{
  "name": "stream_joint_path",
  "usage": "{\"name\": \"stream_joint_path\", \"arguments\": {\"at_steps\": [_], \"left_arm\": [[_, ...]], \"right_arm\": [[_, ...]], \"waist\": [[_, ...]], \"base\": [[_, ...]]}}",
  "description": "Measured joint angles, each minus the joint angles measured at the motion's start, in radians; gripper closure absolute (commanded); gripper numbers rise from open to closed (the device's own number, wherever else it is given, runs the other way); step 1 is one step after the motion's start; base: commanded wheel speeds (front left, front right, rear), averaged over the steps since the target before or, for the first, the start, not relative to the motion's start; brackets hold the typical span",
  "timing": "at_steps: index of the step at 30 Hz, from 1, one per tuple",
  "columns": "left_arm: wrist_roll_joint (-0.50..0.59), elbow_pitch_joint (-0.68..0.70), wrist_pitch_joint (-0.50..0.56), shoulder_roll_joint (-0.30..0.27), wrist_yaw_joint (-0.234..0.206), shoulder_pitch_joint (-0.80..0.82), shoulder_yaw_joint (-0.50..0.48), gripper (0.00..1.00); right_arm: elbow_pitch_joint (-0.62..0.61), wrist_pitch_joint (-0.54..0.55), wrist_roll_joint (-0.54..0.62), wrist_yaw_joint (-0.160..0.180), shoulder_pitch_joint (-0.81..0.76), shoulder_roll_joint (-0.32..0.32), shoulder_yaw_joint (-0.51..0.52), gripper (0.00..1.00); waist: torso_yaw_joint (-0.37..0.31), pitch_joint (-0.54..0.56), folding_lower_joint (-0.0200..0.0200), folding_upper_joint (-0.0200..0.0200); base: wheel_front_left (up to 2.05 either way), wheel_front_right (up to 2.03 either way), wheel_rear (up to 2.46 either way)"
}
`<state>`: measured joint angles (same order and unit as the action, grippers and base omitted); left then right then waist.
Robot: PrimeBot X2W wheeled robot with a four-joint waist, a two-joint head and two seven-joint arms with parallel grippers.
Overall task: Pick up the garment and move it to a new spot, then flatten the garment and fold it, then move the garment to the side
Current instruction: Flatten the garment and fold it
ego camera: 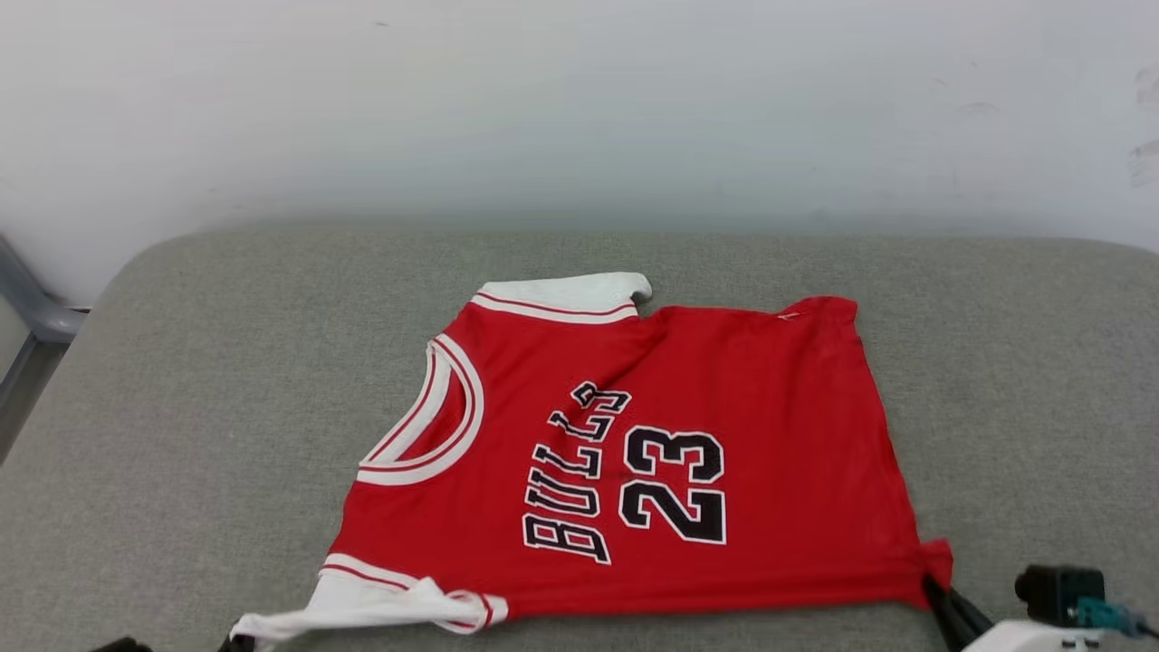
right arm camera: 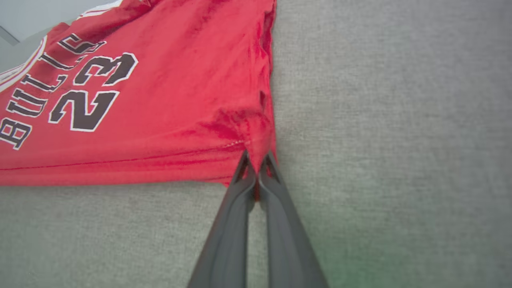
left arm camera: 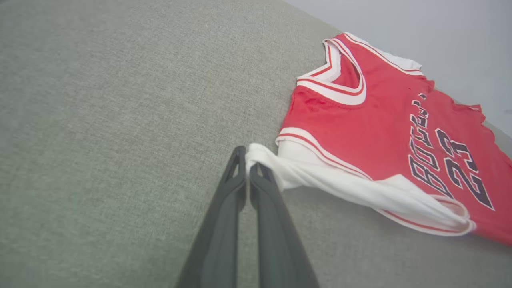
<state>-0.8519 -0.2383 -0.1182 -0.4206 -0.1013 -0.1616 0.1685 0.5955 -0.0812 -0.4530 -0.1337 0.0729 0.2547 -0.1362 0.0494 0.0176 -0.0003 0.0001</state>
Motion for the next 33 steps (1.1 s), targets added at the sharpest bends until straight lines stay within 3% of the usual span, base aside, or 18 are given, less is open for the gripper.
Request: {"name": "stream_joint_path", "arguments": {"at_steps": [7,13,16,24,33], "left_arm": [[-0.01,0.208,0.055,-0.029,-0.08,-0.116,-0.017,1.0],[0.001,0.268,0.067,-0.04,-0.074,-0.043,-0.008,1.0],[0.023,0.247,0.071,-0.042,-0.044,0.087,0.019,1.0],[0.053,0.103,0.045,-0.022,0.034,0.304,0.06,1.0],[0.055,-0.117,0.069,0.015,0.112,0.442,0.12,1.0]], "right_arm": [[-0.28,0.147,0.089,0.0,-0.199,-0.05,0.143,1.0],[-0.458,0.231,0.137,0.002,-0.214,-0.109,0.218,1.0],[-0.531,0.297,0.162,0.002,-0.189,-0.13,0.239,1.0],[-0.541,0.356,0.201,0.002,-0.058,-0.129,0.193,1.0],[-0.377,0.337,0.231,0.002,0.07,-0.104,0.137,1.0]], "waist": [[0.007,-0.015,0.0001,0.0],[0.009,-0.056,0.0002,0.0],[0.007,-0.103,0.0003,0.0],[-0.016,-0.199,0.0005,-0.0001],[-0.033,-0.275,0.0005,-0.0001]], "base": [[0.0,0.0,0.0],[0.0,0.0,0.0],[0.0,0.0,0.0],[0.0,0.0,0.0],[0.0,0.0,0.0]]}}
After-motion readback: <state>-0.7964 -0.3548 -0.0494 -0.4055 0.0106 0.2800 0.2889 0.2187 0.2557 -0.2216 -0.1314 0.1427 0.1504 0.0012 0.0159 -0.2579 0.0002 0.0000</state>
